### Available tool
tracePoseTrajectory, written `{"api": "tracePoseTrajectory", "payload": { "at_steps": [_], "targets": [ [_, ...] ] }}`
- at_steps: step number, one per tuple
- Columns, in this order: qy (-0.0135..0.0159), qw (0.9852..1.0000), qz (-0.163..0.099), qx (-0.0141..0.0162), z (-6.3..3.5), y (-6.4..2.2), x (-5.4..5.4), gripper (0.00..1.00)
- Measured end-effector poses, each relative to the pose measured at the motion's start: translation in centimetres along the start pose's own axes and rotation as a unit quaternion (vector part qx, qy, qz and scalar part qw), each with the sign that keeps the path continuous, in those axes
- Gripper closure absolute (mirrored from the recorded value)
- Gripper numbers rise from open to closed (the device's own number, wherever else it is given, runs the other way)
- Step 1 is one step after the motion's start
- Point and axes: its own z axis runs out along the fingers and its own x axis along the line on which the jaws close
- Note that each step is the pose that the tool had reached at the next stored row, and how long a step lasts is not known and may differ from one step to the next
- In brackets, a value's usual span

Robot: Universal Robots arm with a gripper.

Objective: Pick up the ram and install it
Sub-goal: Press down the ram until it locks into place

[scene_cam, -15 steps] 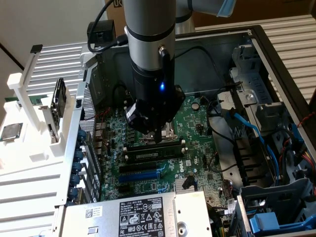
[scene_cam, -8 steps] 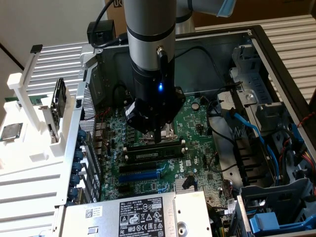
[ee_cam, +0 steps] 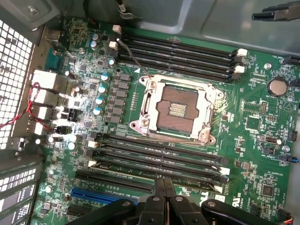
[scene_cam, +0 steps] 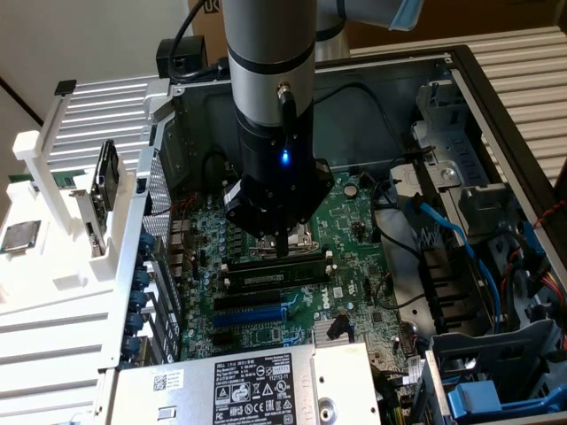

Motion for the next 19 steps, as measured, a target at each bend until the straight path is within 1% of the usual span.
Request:
{"api": "tracePoseTrajectory", "payload": {
  "at_steps": [5,7,9,13,17,19],
  "targets": [
    [-0.0001,1.0000,0.002,0.0000,0.00,0.00,0.00,0.90],
    [-0.0008,0.9999,0.010,0.0000,-0.01,0.00,0.00,0.90],
    [-0.0020,0.9997,0.025,0.0000,-0.01,0.00,0.00,0.90],
    [-0.0047,0.9984,0.056,-0.0001,0.00,0.00,0.00,0.90],
    [-0.0074,0.9962,0.087,-0.0001,0.00,-0.01,0.00,0.90],
    [-0.0076,0.9959,0.090,-0.0001,0.00,-0.01,0.00,0.90]
  ]
}}
